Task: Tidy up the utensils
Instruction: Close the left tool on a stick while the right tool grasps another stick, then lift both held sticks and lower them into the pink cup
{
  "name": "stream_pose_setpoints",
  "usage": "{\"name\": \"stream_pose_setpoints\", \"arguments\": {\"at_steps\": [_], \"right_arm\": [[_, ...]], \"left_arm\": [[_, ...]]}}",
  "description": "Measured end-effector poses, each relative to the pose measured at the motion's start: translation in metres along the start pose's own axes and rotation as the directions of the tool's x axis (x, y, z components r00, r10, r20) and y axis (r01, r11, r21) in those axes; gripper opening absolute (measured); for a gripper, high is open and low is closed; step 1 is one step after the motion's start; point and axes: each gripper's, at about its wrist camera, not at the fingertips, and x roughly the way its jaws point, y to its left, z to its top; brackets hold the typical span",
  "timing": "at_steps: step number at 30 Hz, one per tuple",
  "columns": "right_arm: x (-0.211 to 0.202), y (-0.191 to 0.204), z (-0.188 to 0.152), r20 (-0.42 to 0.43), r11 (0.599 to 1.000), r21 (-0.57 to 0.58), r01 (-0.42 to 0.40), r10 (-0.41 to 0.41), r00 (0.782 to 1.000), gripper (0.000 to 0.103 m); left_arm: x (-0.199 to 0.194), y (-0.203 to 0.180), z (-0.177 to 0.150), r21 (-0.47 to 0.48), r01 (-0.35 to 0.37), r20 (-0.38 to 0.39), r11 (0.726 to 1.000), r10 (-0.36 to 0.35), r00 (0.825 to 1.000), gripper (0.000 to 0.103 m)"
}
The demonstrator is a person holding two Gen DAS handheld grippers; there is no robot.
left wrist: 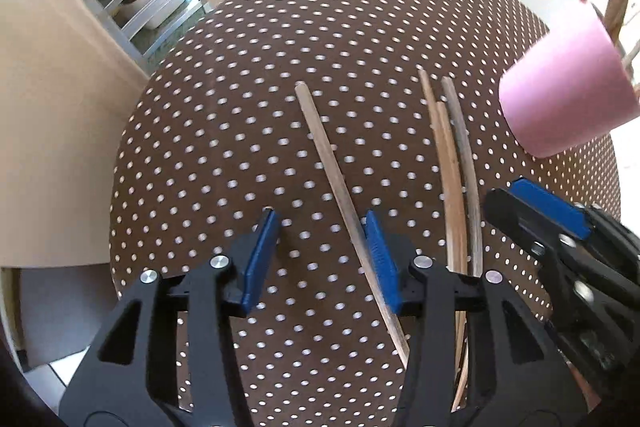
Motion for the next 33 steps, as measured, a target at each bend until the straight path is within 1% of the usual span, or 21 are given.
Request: {"name": "stream_pose_setpoints", "arguments": {"at_steps": [3,7,10,12,15,16,17,18,19,21,23,25,26,29,33], "right_arm": [[0.009,0.002,0.002,-0.004,0.999,0.005,0.047,-0.047,0.999,0.030],[0.017,-0.002,0.003,-0.017,0.996,0.006,0.091,-0.091,0.996,0.021],[0.018,0.001,0.005,-0.024,0.993,-0.024,0.111,-0.112,0.993,0.021],[0.024,0.008,0.007,-0.027,0.991,-0.044,0.128,-0.130,0.991,0.021],[0.030,0.013,0.011,-0.020,0.987,-0.057,0.150,-0.152,0.988,0.020],[0.031,0.014,0.012,-0.019,0.986,-0.054,0.155,-0.157,0.987,0.020],[0.032,0.014,0.014,-0.018,0.987,-0.044,0.155,-0.156,0.988,0.019],[0.033,0.013,0.014,-0.017,0.987,-0.036,0.155,-0.156,0.988,0.019],[0.033,0.013,0.014,-0.016,0.987,-0.035,0.159,-0.159,0.987,0.016],[0.033,0.011,0.015,-0.016,0.985,-0.034,0.169,-0.169,0.985,0.009],[0.030,0.004,0.014,-0.024,0.990,-0.007,0.144,-0.144,0.989,0.006],[0.026,-0.007,0.014,-0.035,0.995,0.064,0.082,-0.080,0.996,0.005],[0.024,-0.010,0.012,-0.033,0.994,0.082,0.070,-0.068,0.997,0.005],[0.012,-0.014,0.006,-0.010,0.996,0.085,0.040,-0.039,0.999,0.005],[-0.021,-0.013,0.001,0.048,0.996,0.087,-0.030,0.025,0.999,0.005]], "left_arm": [[0.006,0.014,0.004,-0.037,0.011,0.001,0.999,-0.011,1.000,0.047],[0.016,0.019,0.018,-0.037,-0.016,-0.007,0.999,0.016,1.000,0.050],[0.024,0.017,0.026,-0.030,-0.049,-0.012,0.998,0.049,0.999,0.051],[0.027,0.017,0.031,-0.024,-0.055,-0.013,0.998,0.054,0.998,0.051],[0.024,0.012,0.030,-0.025,-0.037,-0.007,0.999,0.036,0.999,0.043],[0.022,0.012,0.029,-0.019,-0.034,-0.002,0.999,0.034,0.999,0.029],[0.022,0.012,0.029,-0.015,-0.021,-0.002,1.000,0.021,1.000,0.020],[0.021,0.012,0.028,-0.015,-0.017,-0.001,1.000,0.017,1.000,0.016],[0.022,0.012,0.028,-0.015,-0.014,-0.002,1.000,0.014,1.000,0.013],[0.022,0.011,0.026,-0.022,0.006,-0.002,1.000,-0.006,1.000,0.011],[0.013,0.002,0.014,-0.018,0.016,-0.002,1.000,-0.016,1.000,0.007],[0.005,-0.007,0.004,-0.003,0.019,0.005,1.000,-0.019,1.000,0.006],[0.001,-0.009,0.000,-0.002,0.024,0.010,1.000,-0.024,1.000,0.006],[-0.011,-0.011,-0.006,-0.013,0.052,0.033,0.999,-0.051,0.998,0.006],[-0.042,-0.012,-0.016,-0.022,0.119,0.094,0.993,-0.116,0.989,0.006]]}}
